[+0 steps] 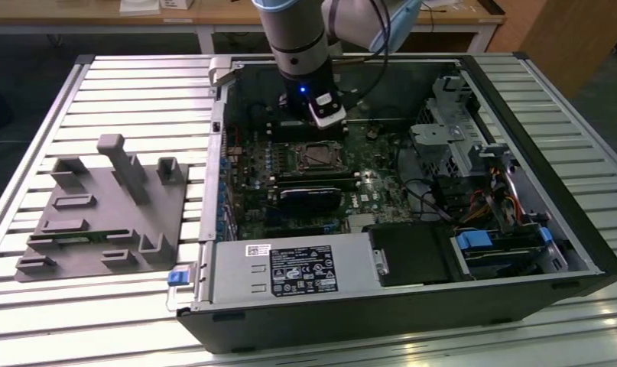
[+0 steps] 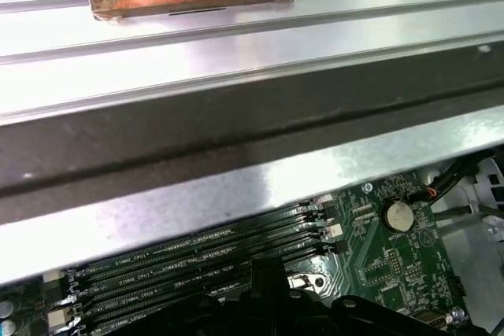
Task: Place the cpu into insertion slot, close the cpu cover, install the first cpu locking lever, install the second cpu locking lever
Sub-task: 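Install the first cpu locking lever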
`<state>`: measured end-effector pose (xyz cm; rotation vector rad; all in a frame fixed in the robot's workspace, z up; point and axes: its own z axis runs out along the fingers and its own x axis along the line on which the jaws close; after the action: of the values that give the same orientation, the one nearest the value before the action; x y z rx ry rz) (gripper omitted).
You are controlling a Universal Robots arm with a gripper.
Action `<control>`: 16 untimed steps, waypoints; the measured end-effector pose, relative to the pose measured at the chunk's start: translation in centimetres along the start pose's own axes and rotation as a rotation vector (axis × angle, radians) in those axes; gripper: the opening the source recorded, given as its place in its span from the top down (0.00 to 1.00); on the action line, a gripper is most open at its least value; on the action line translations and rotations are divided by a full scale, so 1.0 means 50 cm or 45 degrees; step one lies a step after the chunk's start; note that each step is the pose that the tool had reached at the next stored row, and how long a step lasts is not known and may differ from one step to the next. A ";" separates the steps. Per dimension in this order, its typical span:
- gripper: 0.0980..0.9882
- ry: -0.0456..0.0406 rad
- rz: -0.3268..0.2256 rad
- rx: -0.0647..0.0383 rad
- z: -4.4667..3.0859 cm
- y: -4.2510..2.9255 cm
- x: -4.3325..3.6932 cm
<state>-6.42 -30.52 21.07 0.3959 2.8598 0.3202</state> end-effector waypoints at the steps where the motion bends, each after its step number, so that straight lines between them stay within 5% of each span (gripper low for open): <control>1: 0.99 0.000 0.000 0.000 0.000 0.000 0.000; 9: 0.99 -0.002 -0.004 0.016 0.000 0.000 -0.001; 13: 0.99 0.004 -0.009 0.045 0.001 0.001 -0.003; 16: 0.99 0.018 -0.012 0.077 0.003 0.001 -0.006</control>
<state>-6.09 -30.52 21.02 0.3927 2.8896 0.2366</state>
